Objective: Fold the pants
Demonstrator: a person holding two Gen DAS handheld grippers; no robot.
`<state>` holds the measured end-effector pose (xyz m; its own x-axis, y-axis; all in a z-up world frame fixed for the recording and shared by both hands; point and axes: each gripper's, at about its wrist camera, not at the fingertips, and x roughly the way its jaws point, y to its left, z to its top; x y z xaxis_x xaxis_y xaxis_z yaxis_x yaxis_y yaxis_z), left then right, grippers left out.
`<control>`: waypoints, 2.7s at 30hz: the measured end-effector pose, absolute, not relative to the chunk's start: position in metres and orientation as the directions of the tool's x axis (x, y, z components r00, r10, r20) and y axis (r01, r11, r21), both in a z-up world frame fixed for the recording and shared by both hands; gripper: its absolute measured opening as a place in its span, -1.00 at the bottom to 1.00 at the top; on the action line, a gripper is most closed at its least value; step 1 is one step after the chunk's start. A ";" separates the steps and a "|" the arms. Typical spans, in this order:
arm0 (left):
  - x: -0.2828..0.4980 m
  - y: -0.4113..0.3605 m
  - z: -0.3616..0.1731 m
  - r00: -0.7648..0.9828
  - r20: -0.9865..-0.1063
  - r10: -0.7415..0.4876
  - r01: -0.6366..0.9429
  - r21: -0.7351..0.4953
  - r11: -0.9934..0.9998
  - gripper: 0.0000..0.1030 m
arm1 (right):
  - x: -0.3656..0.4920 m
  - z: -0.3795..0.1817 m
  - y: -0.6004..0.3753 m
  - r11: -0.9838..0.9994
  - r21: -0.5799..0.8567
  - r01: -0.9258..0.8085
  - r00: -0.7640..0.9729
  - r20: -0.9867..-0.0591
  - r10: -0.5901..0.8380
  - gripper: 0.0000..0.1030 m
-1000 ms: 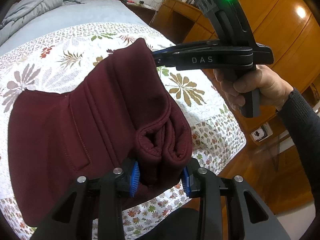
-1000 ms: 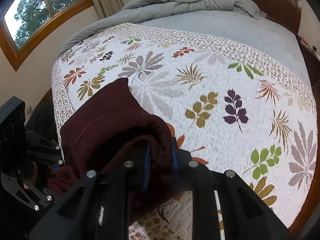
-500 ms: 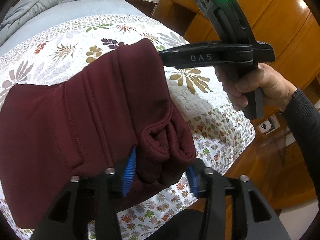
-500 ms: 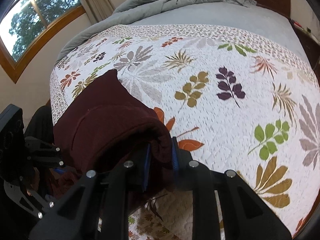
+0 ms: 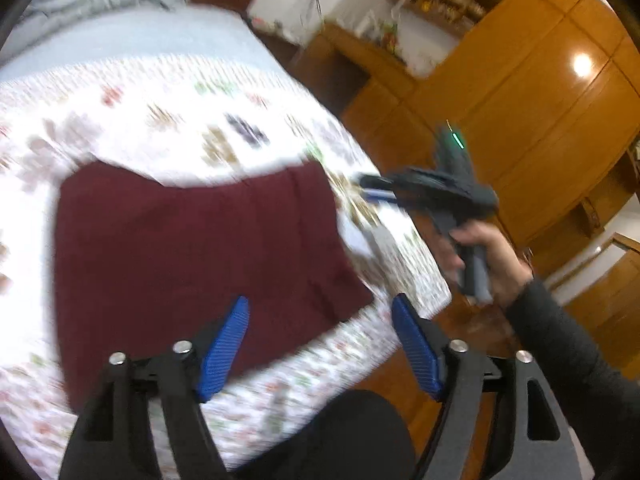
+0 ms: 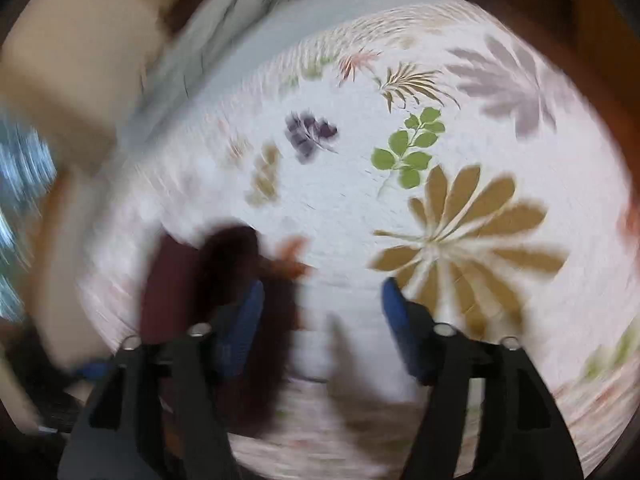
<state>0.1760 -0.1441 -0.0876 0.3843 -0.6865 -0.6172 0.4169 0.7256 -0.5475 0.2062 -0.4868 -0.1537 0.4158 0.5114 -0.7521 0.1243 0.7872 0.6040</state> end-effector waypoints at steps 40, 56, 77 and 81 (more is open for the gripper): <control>0.248 -0.033 -0.165 0.358 -0.353 -0.865 0.212 -0.871 0.443 0.56 | 0.111 -0.176 -0.406 0.654 0.693 0.303 0.301 -0.721 0.624 0.47; 0.191 -0.041 -0.187 0.379 -0.265 -0.887 0.243 -0.896 0.372 0.56 | 0.103 -0.203 -0.415 0.709 0.658 0.252 0.327 -0.748 0.578 -0.78; 0.144 -0.118 -0.228 0.129 -0.336 -0.933 0.275 -0.892 0.360 0.52 | 0.177 -0.203 -0.420 0.587 0.787 0.189 0.410 -0.607 0.681 -0.87; 0.136 -0.113 -0.173 0.133 -0.252 -0.958 0.403 -0.870 0.285 0.55 | 0.204 -0.157 -0.386 0.572 0.813 0.104 0.419 -0.558 0.717 -0.66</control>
